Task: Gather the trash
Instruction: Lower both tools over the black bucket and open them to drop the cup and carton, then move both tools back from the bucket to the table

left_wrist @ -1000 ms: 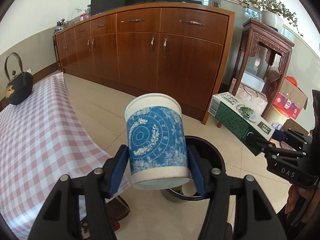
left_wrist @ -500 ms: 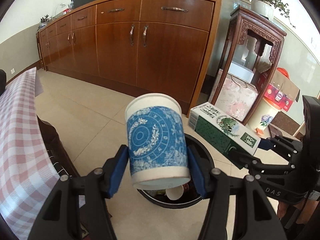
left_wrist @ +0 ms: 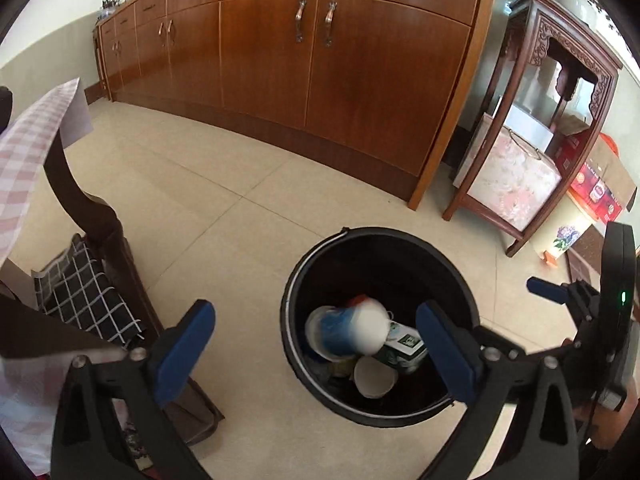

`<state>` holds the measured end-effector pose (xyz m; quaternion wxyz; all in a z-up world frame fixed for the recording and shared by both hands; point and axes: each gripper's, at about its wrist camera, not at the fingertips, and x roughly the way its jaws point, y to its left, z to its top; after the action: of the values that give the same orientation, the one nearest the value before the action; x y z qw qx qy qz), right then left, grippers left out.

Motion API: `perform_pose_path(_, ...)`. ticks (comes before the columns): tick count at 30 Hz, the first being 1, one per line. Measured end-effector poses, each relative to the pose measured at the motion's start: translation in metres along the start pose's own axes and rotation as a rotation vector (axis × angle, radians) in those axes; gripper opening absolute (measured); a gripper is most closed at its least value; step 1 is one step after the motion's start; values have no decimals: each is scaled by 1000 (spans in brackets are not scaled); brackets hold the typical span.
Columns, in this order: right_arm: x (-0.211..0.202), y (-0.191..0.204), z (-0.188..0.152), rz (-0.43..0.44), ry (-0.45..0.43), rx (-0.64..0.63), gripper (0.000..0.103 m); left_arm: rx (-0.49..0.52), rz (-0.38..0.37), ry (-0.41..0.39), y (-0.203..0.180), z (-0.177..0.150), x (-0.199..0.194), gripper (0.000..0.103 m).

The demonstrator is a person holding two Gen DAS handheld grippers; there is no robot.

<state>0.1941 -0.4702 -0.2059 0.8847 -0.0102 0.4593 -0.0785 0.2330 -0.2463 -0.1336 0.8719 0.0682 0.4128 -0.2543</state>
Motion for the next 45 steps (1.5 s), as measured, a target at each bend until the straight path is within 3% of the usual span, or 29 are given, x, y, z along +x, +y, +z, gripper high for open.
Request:
perform_pose_path(6, -2, -11, 2, -2, -18, 117, 103, 9, 27, 4, -4, -8, -3, 101)
perform_pose_path(23, -47, 17, 15, 13, -124, 90, 103, 2, 44, -39, 3, -14, -40, 101)
perform_pose_path(36, -110, 49, 20, 39, -235, 87, 103, -34, 77, -96, 22, -22, -102, 101)
perform_pose_path(45, -153, 90, 35, 87, -308, 79, 103, -91, 132, -174, 58, -30, -156, 101)
